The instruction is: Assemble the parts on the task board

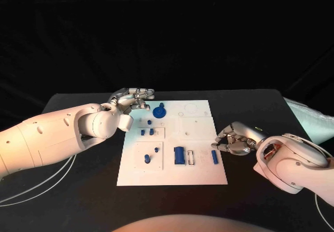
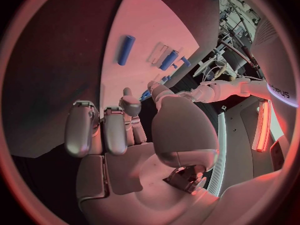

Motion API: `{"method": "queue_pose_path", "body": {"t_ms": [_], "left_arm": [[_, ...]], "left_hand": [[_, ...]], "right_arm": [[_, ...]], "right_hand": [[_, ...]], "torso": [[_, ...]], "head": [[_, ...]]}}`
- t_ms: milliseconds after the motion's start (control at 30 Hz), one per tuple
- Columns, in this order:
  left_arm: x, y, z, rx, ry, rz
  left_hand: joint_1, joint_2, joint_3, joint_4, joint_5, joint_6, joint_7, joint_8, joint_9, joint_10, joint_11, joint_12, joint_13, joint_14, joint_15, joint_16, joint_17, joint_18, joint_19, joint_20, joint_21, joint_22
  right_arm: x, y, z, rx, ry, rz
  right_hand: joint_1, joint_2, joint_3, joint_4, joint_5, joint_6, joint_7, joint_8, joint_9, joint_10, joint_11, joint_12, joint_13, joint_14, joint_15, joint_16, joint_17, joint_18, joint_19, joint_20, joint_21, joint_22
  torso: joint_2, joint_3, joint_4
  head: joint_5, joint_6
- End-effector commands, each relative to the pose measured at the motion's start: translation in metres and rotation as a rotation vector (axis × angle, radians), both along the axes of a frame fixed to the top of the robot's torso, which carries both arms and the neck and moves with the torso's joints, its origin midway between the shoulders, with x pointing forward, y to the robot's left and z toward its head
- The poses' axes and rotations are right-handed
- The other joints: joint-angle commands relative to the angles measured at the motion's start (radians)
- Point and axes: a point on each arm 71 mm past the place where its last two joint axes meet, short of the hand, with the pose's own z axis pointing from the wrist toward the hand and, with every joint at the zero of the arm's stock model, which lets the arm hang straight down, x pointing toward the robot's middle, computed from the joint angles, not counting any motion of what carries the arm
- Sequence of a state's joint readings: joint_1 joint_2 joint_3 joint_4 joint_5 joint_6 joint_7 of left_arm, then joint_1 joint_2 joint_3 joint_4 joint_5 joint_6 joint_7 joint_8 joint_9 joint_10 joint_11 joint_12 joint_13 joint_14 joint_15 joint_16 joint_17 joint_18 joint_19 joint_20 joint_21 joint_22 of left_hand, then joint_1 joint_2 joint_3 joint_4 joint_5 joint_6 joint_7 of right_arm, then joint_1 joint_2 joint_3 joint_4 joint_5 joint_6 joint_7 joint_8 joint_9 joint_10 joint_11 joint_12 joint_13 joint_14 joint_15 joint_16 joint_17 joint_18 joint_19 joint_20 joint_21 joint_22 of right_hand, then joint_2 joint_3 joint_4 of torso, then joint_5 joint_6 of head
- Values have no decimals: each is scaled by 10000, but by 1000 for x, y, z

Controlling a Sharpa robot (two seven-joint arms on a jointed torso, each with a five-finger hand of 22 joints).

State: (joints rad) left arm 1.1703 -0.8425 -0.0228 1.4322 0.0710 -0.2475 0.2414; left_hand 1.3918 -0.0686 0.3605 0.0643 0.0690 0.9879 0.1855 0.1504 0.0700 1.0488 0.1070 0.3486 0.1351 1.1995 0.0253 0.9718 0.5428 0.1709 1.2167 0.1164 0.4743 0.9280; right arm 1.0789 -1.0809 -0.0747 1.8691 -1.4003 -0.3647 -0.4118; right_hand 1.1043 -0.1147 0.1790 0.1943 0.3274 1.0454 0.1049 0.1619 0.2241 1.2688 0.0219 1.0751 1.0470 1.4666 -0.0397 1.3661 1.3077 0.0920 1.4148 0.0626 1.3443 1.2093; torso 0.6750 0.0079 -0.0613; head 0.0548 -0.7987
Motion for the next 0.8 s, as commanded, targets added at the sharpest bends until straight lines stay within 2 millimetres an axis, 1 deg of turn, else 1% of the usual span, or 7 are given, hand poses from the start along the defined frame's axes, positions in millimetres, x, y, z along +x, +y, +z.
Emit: {"method": "queue_pose_path", "body": {"t_ms": [33,200,300,467,533,633,800], "left_arm": [[0,-3,1,-50,-130,-127],[-1,-2,1,-48,-123,-124],[-1,-2,0,-45,-114,-117],[-1,-1,0,-36,-103,-100],[0,-1,-1,-35,-100,-99],[-1,-1,-1,-40,-88,-111],[-1,-1,-2,-40,-69,-111]], "left_hand": [[-84,29,-77,-10,-47,-63,7,43,-15,-73,13,33,9,-83,-5,-2,-16,102,21,71,-40,-9],[-84,29,-77,-10,-47,-63,7,43,-15,-73,13,33,9,-83,-5,-2,-16,102,21,71,-40,-9],[-84,29,-77,-10,-47,-63,7,43,-15,-73,13,33,9,-83,-5,-2,-16,102,21,71,-40,-9],[-84,29,-77,-10,-47,-63,7,43,-15,-73,13,33,9,-83,-5,-2,-16,102,21,71,-40,-9],[-84,29,-77,-10,-47,-63,7,43,-15,-73,13,33,9,-83,-5,-2,-16,102,21,71,-40,-9],[-84,29,-77,-10,-47,-63,7,43,-15,-73,13,33,9,-83,-5,-2,-16,102,21,71,-40,-9],[-84,29,-77,-10,-47,-63,7,43,-15,-73,13,33,9,-83,-5,-2,-16,102,21,71,-40,-9]], "right_arm": [[-3,-4,-9,-1053,504,-619],[-7,-1,-16,-1280,663,-580],[-8,1,-19,-1405,700,-520],[-10,4,-22,-1523,793,-396],[-10,5,-24,-1637,844,-288],[-12,8,-27,-1995,991,-17],[-11,10,-28,-2288,804,160]], "right_hand": [[-23,4,-224,127,13,105,-14,-59,5,112,10,58,57,572,-90,44,168,-164,88,-17,63,45],[110,45,-478,265,-18,189,-42,-55,19,167,-13,70,120,587,-110,85,220,-175,118,-36,96,99],[182,63,-565,303,-14,221,-53,-50,28,184,-23,72,144,590,-118,94,233,-177,125,-44,102,108],[336,100,-696,343,17,263,-67,-47,42,202,-36,65,173,594,-129,106,250,-179,130,-55,106,117],[436,122,-757,348,44,284,-73,-45,51,208,-41,57,186,595,-134,108,254,-179,131,-60,107,119],[704,170,-885,319,80,332,-86,-38,75,227,-58,52,229,604,-143,145,304,-190,151,-71,137,171],[1104,227,-1010,211,100,345,-85,-53,96,265,-62,69,305,619,-151,204,379,-204,177,-81,178,237]], "torso": [[-1,-4,-1],[9,5,16],[10,2,19],[3,-15,8],[0,-14,3],[11,-5,18],[5,-8,9]], "head": [[-44,-4],[-93,-41],[-96,-60],[-90,-86],[-88,-90],[-78,-108],[-80,-123]]}}
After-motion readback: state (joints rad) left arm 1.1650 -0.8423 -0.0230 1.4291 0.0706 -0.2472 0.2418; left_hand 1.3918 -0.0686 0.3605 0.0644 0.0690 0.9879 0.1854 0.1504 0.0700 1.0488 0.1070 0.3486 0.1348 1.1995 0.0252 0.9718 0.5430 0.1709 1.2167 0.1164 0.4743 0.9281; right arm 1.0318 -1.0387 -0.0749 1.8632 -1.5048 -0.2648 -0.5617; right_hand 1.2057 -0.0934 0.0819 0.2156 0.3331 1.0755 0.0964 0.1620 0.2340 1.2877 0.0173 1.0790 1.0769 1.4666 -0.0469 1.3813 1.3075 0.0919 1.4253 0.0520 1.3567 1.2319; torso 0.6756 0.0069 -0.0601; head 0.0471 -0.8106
